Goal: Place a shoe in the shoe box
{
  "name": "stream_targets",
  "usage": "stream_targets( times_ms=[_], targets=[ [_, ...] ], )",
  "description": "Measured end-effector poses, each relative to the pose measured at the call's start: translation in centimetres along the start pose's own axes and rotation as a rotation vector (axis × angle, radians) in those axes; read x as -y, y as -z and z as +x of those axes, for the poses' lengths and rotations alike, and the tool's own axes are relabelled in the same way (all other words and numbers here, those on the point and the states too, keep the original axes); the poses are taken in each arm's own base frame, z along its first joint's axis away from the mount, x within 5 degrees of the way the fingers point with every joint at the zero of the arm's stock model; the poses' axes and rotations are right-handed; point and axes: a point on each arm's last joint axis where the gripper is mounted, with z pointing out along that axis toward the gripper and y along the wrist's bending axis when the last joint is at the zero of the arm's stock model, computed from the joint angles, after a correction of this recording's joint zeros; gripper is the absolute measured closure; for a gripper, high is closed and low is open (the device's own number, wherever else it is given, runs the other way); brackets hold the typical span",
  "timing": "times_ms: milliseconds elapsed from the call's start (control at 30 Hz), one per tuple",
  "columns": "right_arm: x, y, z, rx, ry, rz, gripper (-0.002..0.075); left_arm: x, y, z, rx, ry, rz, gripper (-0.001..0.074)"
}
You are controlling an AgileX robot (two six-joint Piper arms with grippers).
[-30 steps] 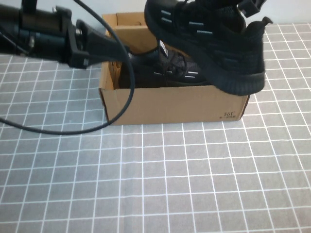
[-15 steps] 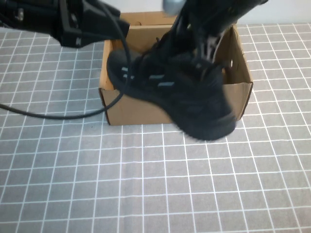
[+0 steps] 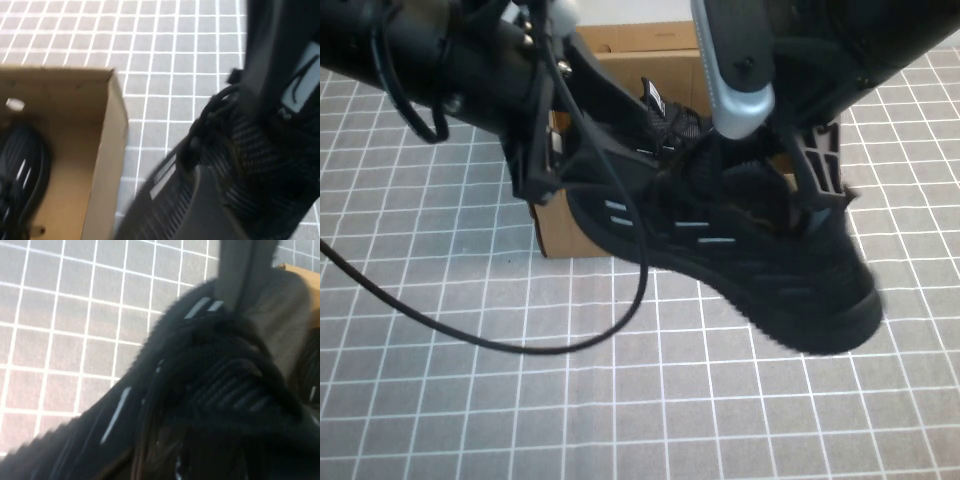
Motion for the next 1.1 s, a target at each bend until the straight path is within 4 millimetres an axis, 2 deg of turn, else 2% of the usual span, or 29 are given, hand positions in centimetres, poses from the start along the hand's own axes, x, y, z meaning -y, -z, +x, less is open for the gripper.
stream_targets(
  times_ms=[300,700,1100],
  targets=[
    [0.1,0.0,0.4,-0.046,0.091,0.014,0.0722,0.9,-1.4,-1.1,0.026,-0.11,0.053,0.0304],
    [0.1,0.0,0.4,-0.044,0.139,0.012,0.0722,-0.6,-4.9,1.0,0.011,-0.065,0.131,0.0302],
    [0.0,0.0,0.6,-0.065,0.146,-0.001,0.0722,-0.4,-8.2,1.0,0.05,-0.053,0.209,0.0303]
  ],
)
